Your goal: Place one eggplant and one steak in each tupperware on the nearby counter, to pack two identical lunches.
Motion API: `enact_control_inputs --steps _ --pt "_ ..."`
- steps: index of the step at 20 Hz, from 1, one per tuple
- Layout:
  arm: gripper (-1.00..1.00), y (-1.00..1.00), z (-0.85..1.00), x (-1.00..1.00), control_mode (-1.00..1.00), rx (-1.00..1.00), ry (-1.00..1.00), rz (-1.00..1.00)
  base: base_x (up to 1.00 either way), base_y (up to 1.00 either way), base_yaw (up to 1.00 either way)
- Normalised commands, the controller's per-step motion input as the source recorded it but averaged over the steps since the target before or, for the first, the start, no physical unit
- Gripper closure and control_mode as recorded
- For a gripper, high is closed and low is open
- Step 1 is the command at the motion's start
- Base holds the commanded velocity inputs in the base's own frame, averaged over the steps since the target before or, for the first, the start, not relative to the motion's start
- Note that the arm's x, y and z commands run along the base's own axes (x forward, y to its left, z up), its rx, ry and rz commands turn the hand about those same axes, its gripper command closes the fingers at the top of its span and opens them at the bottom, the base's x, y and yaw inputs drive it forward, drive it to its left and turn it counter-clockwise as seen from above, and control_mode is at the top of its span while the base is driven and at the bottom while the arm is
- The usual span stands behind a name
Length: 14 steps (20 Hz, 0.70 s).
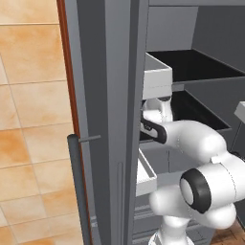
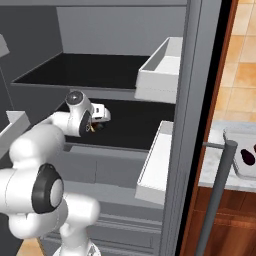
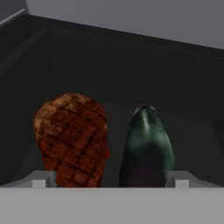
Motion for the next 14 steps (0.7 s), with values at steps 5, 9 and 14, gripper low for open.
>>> enact_control_inputs --steps 5,9,14 --pt "-1.00 -0.19 0.04 -0.47 -1.00 -0.03 0.00 -0.01 0.00 0.00 0.00" --pt "-1.00 0.07 0.23 -0.97 -1.00 -0.07 -0.05 0.00 0.00 0.00 0.00" --pt "-1.00 0.08 0.26 -0.19 -1.00 -0.04 -0.02 -0.04 0.00 0.00 0.00"
